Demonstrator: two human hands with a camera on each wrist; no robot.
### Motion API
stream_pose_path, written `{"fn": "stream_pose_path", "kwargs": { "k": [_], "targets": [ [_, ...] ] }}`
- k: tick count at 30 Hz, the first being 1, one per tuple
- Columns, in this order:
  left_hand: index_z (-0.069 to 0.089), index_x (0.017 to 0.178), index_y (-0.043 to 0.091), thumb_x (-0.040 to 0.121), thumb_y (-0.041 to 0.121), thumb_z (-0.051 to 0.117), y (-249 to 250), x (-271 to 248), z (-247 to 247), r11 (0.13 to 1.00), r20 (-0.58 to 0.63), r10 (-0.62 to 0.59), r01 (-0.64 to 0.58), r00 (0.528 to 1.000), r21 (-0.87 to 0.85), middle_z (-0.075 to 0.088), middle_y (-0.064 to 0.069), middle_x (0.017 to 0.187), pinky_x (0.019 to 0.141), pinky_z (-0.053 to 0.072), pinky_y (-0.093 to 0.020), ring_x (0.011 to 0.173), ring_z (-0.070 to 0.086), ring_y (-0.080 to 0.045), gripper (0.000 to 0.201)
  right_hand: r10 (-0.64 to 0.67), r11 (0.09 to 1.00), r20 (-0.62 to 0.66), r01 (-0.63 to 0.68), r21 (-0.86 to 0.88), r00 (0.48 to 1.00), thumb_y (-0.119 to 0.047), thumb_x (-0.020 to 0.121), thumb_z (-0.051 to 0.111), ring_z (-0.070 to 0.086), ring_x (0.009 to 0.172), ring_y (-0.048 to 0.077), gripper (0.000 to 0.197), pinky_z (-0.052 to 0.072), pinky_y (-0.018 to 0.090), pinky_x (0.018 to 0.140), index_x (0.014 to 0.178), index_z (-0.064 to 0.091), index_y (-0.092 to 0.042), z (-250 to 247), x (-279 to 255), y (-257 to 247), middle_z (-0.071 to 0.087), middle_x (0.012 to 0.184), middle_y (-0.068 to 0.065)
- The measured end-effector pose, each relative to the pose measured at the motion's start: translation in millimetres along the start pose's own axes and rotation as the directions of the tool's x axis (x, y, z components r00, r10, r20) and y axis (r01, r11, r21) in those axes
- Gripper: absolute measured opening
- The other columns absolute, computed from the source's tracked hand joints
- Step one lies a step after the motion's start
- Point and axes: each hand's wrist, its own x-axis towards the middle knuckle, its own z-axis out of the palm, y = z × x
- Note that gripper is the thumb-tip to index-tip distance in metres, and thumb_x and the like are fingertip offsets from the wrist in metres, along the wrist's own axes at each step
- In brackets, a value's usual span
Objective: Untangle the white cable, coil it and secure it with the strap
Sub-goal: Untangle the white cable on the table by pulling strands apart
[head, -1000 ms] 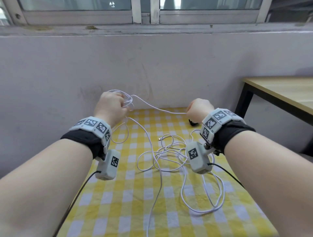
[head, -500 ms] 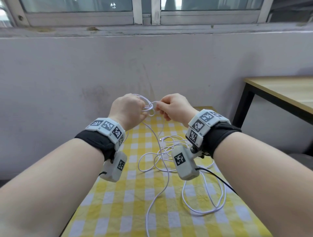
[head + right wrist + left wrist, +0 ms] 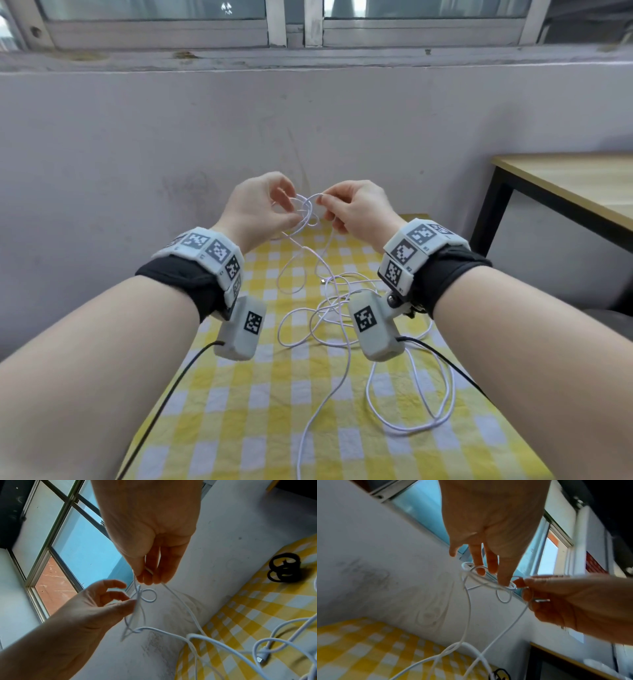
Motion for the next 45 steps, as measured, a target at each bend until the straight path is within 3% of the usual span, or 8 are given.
{"fn": "stream_pose_path", "kwargs": {
  "k": [6, 11, 16, 27, 34, 39, 42, 45],
  "targets": [
    [0.069, 0.106, 0.021, 0.072, 0.018, 0.077, 7.6, 3.5, 5.4, 0.963, 0.101, 0.096, -0.118, 0.99, 0.244, 0.055, 0.001, 0.104, 0.094, 0.038, -0.026, 0.102, 0.05, -0.018, 0.035, -0.054, 0.998, 0.085, 0.052, 0.025, 0.995, -0.022, 0.088, 0.064, 0.051, 0.057, 0.006, 0.014, 0.045, 0.023, 0.066, 0.09, 0.072, -0.011, 5.8, -2.9, -4.4, 0.058, 0.062, -0.007],
    [0.068, 0.088, 0.015, 0.09, 0.025, 0.062, 11.7, -4.8, 5.8, 0.953, 0.283, -0.122, 0.191, 0.951, -0.233, 0.058, 0.002, 0.069, 0.045, 0.039, -0.017, 0.044, 0.045, -0.004, 0.012, -0.079, 0.996, 0.062, 0.082, -0.033, 0.995, -0.027, 0.087, 0.063, 0.049, 0.06, -0.003, 0.015, 0.038, 0.014, 0.065, 0.084, 0.073, -0.017, -0.2, -4.7, -6.4, 0.057, 0.063, -0.014],
    [0.066, 0.088, 0.012, 0.098, 0.024, 0.046, 4.4, -2.3, 2.6, 0.869, 0.32, -0.171, 0.296, 0.932, -0.397, 0.05, 0.008, 0.041, 0.035, 0.026, -0.015, 0.031, 0.029, -0.002, 0.026, -0.09, 0.991, 0.046, 0.094, -0.096, 0.995, -0.031, 0.087, 0.063, 0.041, 0.056, 0.004, 0.022, 0.035, 0.017, 0.055, 0.077, 0.069, -0.013, -2.3, -4.9, -4.6, 0.048, 0.06, -0.007],
    [0.059, 0.092, 0.014, 0.089, -0.004, 0.035, -27.7, 6.6, -6.7, 0.883, -0.1, -0.439, 0.409, 0.893, -0.228, 0.046, -0.006, 0.062, 0.037, 0.044, -0.019, 0.03, 0.047, -0.006, 0.03, -0.137, 0.985, -0.106, 0.124, -0.116, 0.985, -0.026, 0.088, 0.065, 0.045, 0.065, 0.002, 0.016, 0.035, 0.009, 0.065, 0.08, 0.071, -0.014, -10.0, -2.5, 6.6, 0.047, 0.078, -0.007],
    [0.059, 0.067, 0.017, 0.08, -0.011, 0.035, -57.7, -0.1, -32.6, 0.845, -0.298, -0.497, 0.533, 0.815, 0.051, 0.062, -0.017, 0.085, 0.081, 0.052, -0.042, 0.077, 0.056, -0.033, 0.039, -0.021, 0.994, -0.339, -0.016, -0.107, 0.94, -0.028, 0.091, 0.058, 0.04, 0.05, 0.004, 0.025, 0.034, 0.014, 0.054, 0.078, 0.07, -0.01, -34.3, 1.9, 15.9, 0.044, 0.054, -0.009],
    [0.066, 0.092, 0.005, 0.091, -0.003, 0.039, -53.9, -7.5, -33.5, 0.751, -0.118, -0.602, 0.61, 0.79, 0.254, 0.062, -0.018, 0.093, 0.071, 0.051, -0.037, 0.078, 0.058, -0.034, 0.029, 0.014, 0.984, -0.346, -0.073, -0.16, 0.938, -0.03, 0.091, 0.056, 0.042, 0.057, 0.011, 0.027, 0.036, 0.023, 0.064, 0.082, 0.071, -0.009, -34.8, 5.0, 18.2, 0.045, 0.054, -0.008],
    [0.066, 0.112, 0.008, 0.089, 0.009, 0.046, -40.9, -4.2, -25.7, 0.702, 0.001, -0.555, 0.468, 0.832, 0.537, 0.06, -0.018, 0.12, 0.096, 0.047, -0.041, 0.111, 0.056, -0.036, 0.03, -0.007, 0.988, -0.26, -0.033, -0.15, 0.966, -0.029, 0.092, 0.056, 0.041, 0.054, 0.006, 0.024, 0.038, 0.023, 0.064, 0.082, 0.071, -0.014, -24.4, 3.6, 11.1, 0.048, 0.057, -0.007],
    [0.059, 0.122, 0.019, 0.085, 0.011, 0.057, -23.2, 1.2, -10.7, 0.903, 0.086, -0.364, 0.328, 0.928, 0.278, 0.055, -0.004, 0.127, 0.097, 0.043, -0.03, 0.112, 0.053, -0.023, 0.038, -0.051, 0.989, -0.157, 0.028, -0.148, 0.986, -0.029, 0.091, 0.058, 0.039, 0.053, 0.007, 0.022, 0.038, 0.023, 0.059, 0.085, 0.072, -0.013, -15.0, 2.0, 3.3, 0.051, 0.061, -0.004]
  ]
}}
